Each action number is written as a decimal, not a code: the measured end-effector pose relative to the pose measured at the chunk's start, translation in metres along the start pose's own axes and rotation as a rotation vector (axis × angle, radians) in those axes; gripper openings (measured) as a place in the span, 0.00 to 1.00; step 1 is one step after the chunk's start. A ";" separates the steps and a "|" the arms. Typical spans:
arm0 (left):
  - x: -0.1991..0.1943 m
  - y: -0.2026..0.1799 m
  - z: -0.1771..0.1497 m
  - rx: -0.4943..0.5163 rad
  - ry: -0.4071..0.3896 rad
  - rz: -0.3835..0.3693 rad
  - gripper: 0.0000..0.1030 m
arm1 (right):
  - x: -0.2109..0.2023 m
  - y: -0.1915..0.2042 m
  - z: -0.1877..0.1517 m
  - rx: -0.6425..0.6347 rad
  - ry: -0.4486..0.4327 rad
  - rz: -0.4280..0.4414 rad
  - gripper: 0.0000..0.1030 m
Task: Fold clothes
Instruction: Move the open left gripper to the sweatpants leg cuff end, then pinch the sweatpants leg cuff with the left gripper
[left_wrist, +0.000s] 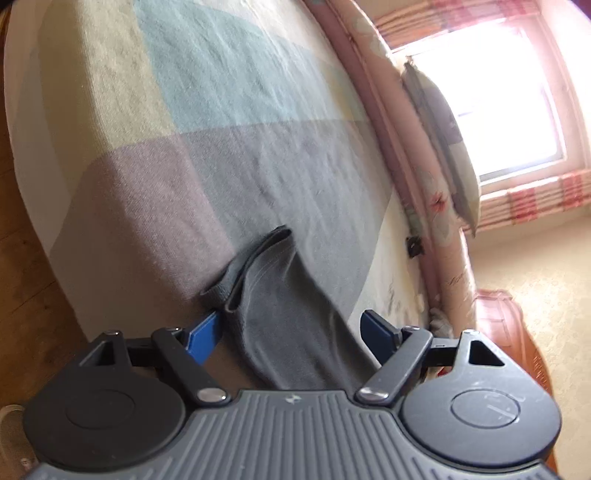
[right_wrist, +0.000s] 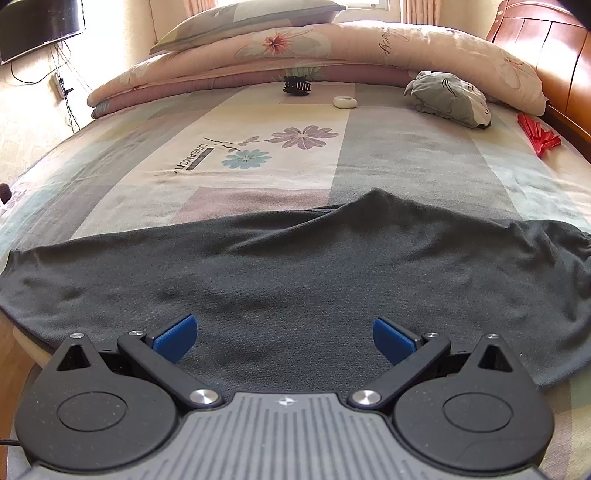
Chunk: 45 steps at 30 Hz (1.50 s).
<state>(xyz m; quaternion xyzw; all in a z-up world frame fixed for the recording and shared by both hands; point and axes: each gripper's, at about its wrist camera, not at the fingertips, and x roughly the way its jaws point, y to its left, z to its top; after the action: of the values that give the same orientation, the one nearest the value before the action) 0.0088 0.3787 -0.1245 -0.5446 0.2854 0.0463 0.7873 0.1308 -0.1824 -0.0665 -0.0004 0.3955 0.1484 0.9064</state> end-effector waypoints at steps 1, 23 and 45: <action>-0.001 -0.002 0.000 0.001 -0.019 -0.016 0.79 | 0.000 0.000 0.000 -0.001 0.000 -0.002 1.00; 0.030 -0.012 -0.013 0.123 -0.012 -0.035 0.81 | -0.003 0.003 -0.003 -0.019 0.002 -0.004 1.00; 0.044 -0.016 -0.012 0.214 -0.090 0.015 0.44 | 0.002 0.008 -0.003 0.045 0.014 0.071 1.00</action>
<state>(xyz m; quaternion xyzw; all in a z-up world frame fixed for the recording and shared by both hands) 0.0469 0.3515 -0.1364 -0.4524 0.2573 0.0459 0.8527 0.1279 -0.1748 -0.0696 0.0329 0.4046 0.1717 0.8976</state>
